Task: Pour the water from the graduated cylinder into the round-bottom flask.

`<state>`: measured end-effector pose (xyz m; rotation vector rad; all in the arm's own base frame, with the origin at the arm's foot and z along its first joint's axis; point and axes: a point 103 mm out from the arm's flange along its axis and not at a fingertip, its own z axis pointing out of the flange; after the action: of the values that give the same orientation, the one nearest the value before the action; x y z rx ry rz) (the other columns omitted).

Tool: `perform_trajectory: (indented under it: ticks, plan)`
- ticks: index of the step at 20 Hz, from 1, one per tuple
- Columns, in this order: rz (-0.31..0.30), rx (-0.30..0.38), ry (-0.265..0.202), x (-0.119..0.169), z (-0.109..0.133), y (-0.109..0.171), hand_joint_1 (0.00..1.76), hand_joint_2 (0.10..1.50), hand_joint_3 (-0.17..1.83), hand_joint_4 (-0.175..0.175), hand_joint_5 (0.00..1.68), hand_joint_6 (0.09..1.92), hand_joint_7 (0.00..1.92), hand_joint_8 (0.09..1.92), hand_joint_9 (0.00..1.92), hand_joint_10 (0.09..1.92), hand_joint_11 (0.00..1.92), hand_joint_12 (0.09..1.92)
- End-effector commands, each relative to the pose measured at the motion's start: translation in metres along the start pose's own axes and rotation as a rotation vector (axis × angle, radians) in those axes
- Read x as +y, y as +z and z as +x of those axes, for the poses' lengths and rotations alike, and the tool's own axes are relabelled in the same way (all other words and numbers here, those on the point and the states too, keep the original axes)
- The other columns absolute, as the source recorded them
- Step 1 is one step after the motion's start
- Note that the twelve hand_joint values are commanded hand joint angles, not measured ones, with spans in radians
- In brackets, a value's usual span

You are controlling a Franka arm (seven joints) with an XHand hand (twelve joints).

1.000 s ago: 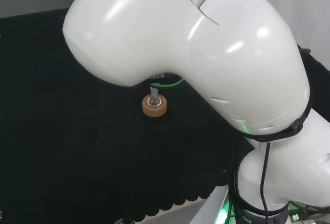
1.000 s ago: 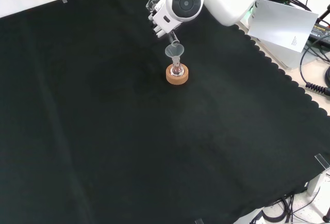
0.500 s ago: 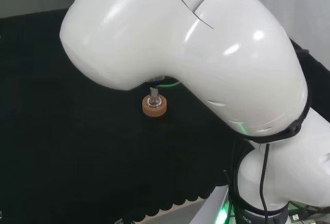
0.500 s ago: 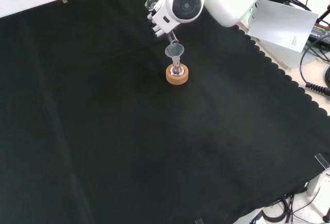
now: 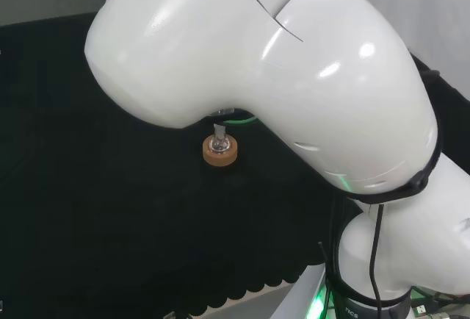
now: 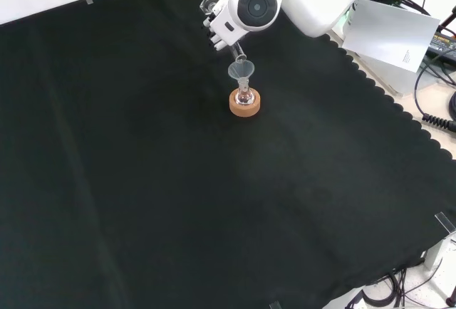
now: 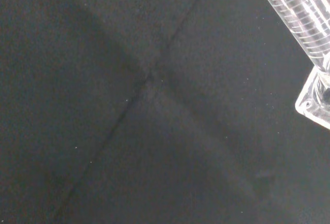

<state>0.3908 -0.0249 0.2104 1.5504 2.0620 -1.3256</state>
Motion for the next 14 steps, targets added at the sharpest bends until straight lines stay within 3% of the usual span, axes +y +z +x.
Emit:
perform_trajectory:
  ticks: [1,6,11,14]
  plan:
    - [-0.002,0.001,0.001,0.0001,0.0000,0.0002,1.13,1.18,0.00,-0.175,0.88,1.17,1.02,0.56,1.31,0.14,1.16,0.77]
    - [-0.001,-0.002,-0.004,0.0009,0.0015,0.0002,1.13,1.18,0.00,-0.175,0.88,1.17,1.02,0.56,1.31,0.14,1.16,0.77]
    - [-0.023,0.078,-0.007,0.0017,0.0029,0.0056,1.13,1.18,0.00,-0.175,0.88,1.17,1.02,0.56,1.31,0.14,1.16,0.77]
    - [-0.054,0.167,-0.009,0.0015,0.0012,0.0097,1.13,1.18,0.00,-0.175,0.88,1.17,1.02,0.56,1.31,0.14,1.16,0.77]
